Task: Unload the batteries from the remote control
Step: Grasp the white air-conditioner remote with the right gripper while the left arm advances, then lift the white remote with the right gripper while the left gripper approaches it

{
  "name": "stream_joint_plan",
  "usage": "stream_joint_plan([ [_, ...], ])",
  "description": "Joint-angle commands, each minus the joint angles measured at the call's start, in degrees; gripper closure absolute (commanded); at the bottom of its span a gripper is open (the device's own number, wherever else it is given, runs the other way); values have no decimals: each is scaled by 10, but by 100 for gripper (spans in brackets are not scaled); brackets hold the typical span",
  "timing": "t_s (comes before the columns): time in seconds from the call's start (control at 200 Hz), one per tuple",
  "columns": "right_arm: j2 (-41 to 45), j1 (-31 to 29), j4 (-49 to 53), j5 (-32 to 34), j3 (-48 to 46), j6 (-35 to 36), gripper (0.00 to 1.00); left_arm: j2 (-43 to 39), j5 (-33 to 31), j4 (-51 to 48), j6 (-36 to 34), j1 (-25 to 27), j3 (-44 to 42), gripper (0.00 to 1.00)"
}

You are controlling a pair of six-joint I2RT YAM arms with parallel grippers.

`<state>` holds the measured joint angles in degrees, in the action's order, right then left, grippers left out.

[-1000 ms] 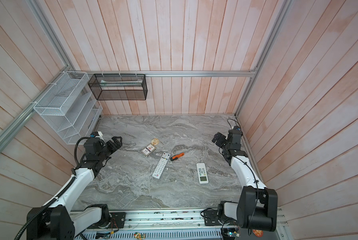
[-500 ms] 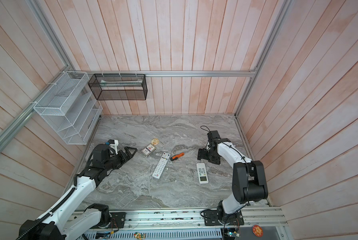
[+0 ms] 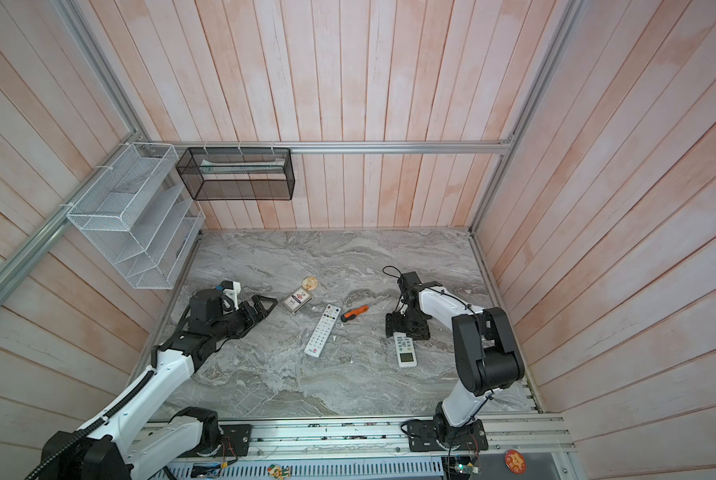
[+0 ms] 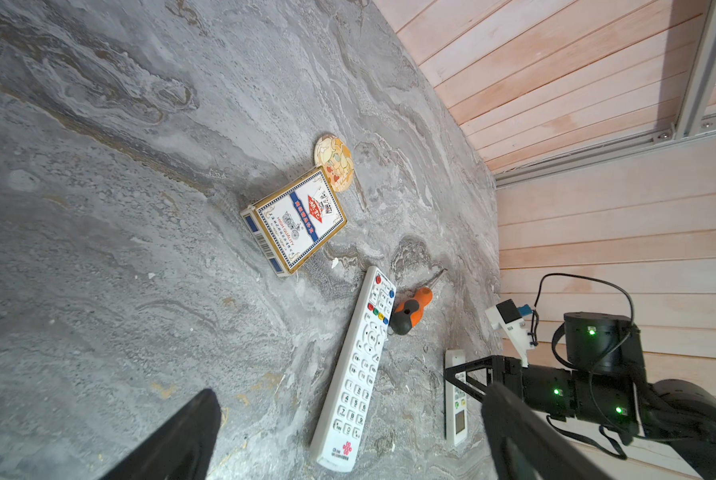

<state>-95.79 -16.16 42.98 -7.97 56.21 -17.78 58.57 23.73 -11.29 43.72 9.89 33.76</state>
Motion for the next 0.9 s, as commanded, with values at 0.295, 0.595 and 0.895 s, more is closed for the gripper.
stream_joint_plan([
  [0.295, -25, -35, 2, 54, 6, -25, 36, -4, 8, -17, -15, 1, 15, 0],
  [0.595, -2, -35, 13, 64, 36, -18, 49, -31, 14, 1, 2, 2, 0, 0],
  [0.895, 13, -33, 32, -35, 153, -38, 49, -42, 60, 34, 20, 3, 1, 0],
])
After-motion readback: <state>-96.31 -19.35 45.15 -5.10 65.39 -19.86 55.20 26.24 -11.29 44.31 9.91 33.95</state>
